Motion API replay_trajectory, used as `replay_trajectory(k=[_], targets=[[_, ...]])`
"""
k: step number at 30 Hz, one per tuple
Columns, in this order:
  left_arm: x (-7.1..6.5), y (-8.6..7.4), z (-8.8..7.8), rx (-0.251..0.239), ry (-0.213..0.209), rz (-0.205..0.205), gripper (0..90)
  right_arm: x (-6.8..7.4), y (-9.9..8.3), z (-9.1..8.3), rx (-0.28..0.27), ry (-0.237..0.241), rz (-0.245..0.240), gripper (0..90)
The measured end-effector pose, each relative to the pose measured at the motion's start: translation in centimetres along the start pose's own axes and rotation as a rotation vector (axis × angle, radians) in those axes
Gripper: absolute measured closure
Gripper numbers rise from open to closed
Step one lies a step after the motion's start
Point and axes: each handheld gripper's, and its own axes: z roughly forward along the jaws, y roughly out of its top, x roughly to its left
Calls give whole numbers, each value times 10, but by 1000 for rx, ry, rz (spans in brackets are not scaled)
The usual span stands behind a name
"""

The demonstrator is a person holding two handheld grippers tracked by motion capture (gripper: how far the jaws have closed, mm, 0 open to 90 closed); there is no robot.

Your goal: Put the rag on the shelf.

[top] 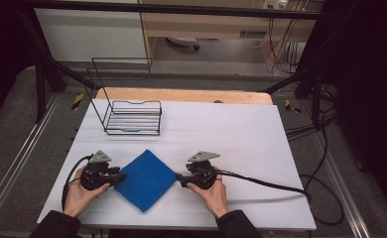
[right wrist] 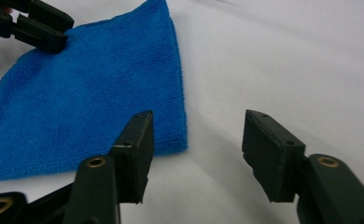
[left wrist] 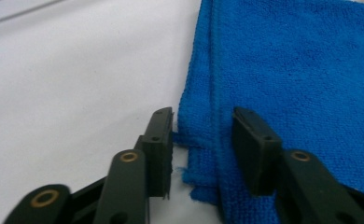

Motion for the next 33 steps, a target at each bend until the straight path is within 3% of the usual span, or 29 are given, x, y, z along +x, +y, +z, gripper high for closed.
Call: replay_trajectory(k=[4,7,14,21,24,29,33], targets=[[-1,0,1,8,-8,7,665,6,0,9,15,-6,16,520],[-2,1,2,16,-18,-8,706,7,-2,15,0,-3,54,581],[-3,2,2,32,-35,-44,784,9,-7,22,23,-10,95,684],[-6,2,1,29,-25,-68,818,7,-5,22,50,37,133,854],[-7,2,-1,23,-27,-69,823,4,1,18,36,38,121,869],[-14,2,-1,8,-71,-98,824,-8,18,11,22,37,97,871],[-26,3,1,-4,-81,-92,822,-24,32,13,43,27,29,869]])
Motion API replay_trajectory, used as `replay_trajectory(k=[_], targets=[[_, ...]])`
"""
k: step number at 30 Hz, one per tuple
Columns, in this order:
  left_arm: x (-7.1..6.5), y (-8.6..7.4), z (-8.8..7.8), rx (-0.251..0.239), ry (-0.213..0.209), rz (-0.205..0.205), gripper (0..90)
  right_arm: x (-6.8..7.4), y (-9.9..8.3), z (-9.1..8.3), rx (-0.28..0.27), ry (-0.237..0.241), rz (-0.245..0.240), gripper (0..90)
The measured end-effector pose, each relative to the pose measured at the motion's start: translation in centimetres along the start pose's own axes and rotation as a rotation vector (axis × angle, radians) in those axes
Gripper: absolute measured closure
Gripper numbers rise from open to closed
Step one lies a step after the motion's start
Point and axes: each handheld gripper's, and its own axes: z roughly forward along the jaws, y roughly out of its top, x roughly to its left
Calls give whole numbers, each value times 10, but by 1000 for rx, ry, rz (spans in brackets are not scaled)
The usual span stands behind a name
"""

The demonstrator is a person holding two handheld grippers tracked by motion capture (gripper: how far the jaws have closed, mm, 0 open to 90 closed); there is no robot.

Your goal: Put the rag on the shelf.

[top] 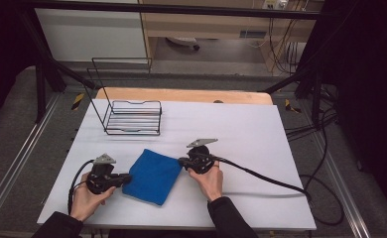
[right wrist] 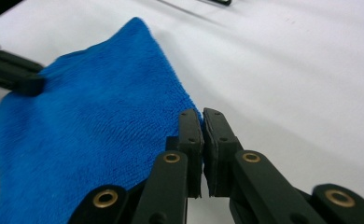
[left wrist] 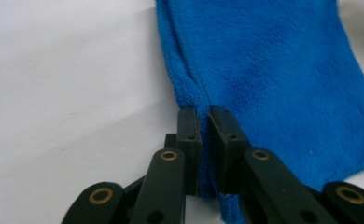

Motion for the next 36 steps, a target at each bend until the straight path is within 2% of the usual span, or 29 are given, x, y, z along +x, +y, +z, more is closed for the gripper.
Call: replay_trajectory(k=[4,8,11,16,19,22,24,26,29,36], targets=[[-13,-1,3,-11,25,3,821,-11,10,7,-1,-6,-62,867],[-21,-4,4,-22,43,-27,817,-16,19,15,-2,-5,-113,866],[-27,-5,5,-28,49,-24,808,-20,26,22,-15,6,-127,865],[-25,-6,6,-34,60,-7,753,-24,25,34,1,-20,-132,833],[-21,-6,3,-56,64,16,683,-18,22,27,-20,-66,-153,706],[-17,-5,-2,-77,57,23,617,-9,18,11,-66,-53,-139,529],[-14,-4,-5,-101,61,39,567,0,10,1,-55,-39,-130,462],[-11,-3,-7,-110,63,46,510,7,0,-4,-26,-39,-128,438],[-7,-2,-9,-110,65,50,425,18,-17,-9,5,-8,-101,436],[-1,-1,-11,-109,65,49,295,38,-43,-8,38,23,-80,525]])
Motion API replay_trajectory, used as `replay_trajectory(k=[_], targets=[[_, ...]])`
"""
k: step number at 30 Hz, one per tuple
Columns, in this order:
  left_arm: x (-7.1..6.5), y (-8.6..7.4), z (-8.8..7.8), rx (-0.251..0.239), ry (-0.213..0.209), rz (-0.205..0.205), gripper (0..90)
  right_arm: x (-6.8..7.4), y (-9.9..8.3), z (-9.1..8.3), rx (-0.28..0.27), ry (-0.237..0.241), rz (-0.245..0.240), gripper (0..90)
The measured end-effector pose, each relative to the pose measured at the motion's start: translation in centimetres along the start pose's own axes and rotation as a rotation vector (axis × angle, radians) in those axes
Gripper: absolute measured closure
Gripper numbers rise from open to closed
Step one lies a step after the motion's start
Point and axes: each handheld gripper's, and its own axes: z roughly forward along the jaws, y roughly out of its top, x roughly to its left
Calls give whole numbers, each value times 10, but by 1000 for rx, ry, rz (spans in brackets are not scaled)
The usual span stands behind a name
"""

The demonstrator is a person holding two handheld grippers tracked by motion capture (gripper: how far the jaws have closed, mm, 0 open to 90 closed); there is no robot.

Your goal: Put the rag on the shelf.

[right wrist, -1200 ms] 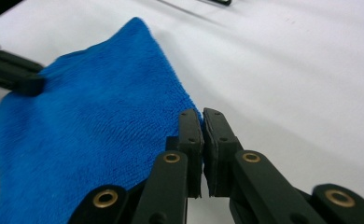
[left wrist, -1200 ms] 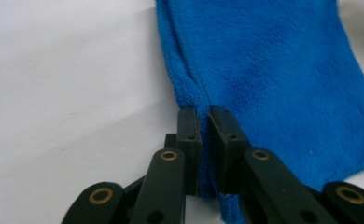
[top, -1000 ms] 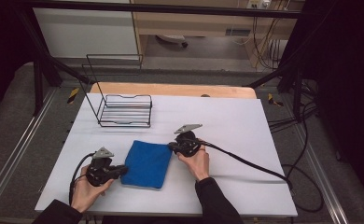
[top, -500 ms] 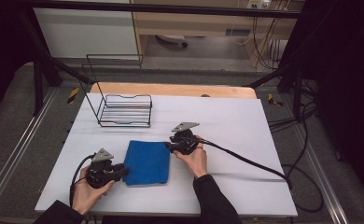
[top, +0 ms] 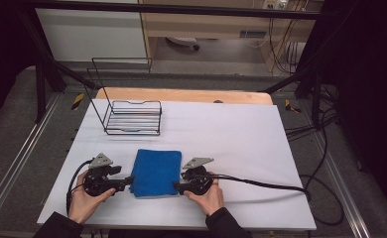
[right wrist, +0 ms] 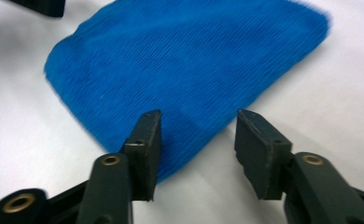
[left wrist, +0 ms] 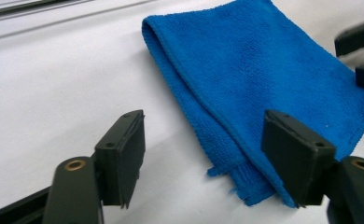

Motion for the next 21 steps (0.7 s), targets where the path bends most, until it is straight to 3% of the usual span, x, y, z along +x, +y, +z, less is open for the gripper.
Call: replay_trajectory(k=[6,10,16,21], targets=[[3,1,-2,-10,8,-2,213,8,-11,4,-9,-5,19,683],[6,1,-1,-11,11,-12,193,11,-13,4,-9,-9,53,868],[8,7,1,-7,8,-27,171,9,-13,-6,-14,-21,100,896],[8,28,3,-19,1,-14,171,9,-18,-16,-6,-35,119,889]])
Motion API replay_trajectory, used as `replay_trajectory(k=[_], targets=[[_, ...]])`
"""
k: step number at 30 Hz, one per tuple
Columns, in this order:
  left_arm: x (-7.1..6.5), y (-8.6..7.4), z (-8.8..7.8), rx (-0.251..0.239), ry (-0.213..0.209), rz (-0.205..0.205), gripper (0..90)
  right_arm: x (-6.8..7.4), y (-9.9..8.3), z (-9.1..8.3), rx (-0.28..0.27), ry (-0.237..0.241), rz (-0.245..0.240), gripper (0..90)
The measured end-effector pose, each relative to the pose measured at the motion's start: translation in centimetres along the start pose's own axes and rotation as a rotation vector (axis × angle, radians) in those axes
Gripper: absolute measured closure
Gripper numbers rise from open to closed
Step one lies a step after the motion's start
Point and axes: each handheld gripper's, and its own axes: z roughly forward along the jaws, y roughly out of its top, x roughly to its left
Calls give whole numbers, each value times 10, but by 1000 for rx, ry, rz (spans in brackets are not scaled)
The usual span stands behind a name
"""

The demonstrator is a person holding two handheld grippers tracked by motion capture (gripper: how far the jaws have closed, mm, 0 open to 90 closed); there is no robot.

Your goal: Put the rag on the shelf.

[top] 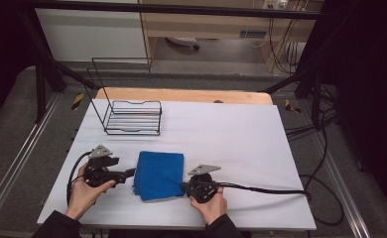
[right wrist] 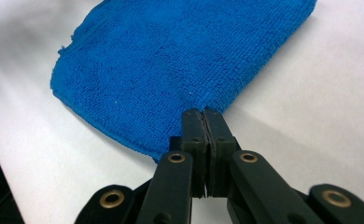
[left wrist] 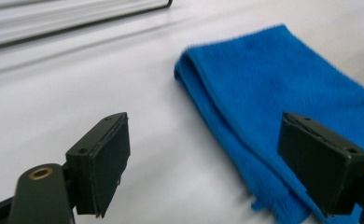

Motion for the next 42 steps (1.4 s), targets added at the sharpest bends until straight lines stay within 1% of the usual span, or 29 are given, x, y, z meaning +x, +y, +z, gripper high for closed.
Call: replay_trajectory(k=[1,3,5,6,7,8,9,10,12,13,14,16,17,18,20,21,25,29,33,37,38,41,42], targets=[[0,5,2,-5,-1,2,173,0,-1,0,-8,2,-1,876],[0,15,6,-7,-6,5,181,-2,-1,-1,-24,3,-11,809],[1,25,13,-9,-4,13,195,-5,0,-3,-58,15,-19,703],[2,30,19,-7,-6,18,208,-8,1,-5,-63,12,-20,663],[2,33,23,0,-5,22,229,-11,3,-7,-74,18,-20,613],[3,36,28,6,5,25,237,-14,4,-9,-88,14,-33,568],[4,37,34,10,1,26,250,-17,5,-12,-97,7,-40,542],[4,38,37,20,0,26,277,-21,6,-15,-104,13,-47,507],[6,37,48,44,5,18,317,-26,8,-18,-129,10,-53,432],[7,37,50,52,7,11,355,-30,10,-20,-135,6,-68,386],[10,36,54,66,10,9,389,-32,11,-21,-139,2,-73,347],[14,35,60,80,19,-7,473,-37,14,-23,-142,7,-90,303],[14,34,62,84,20,-9,512,-39,14,-24,-151,9,-91,282],[15,34,65,95,16,-12,531,-41,14,-25,-158,8,-96,266],[15,33,69,100,15,-8,576,-44,15,-25,-155,9,-98,239],[16,32,71,100,8,-13,593,-46,15,-25,-153,8,-98,223],[14,32,79,108,5,-4,647,-48,15,-23,-128,3,-104,196],[13,31,82,109,-4,0,696,-50,16,-22,-124,4,-115,174],[13,30,82,108,-17,-10,727,-52,20,-23,-124,9,-118,148],[12,30,82,114,-29,-20,789,-57,27,-23,-134,9,-106,132],[11,30,82,114,-28,-16,798,-59,29,-23,-141,7,-108,127],[11,29,83,114,-28,-1,812,-63,35,-19,-147,-6,-80,128],[11,29,83,113,-28,0,816,-65,37,-16,-146,-13,-80,130]])
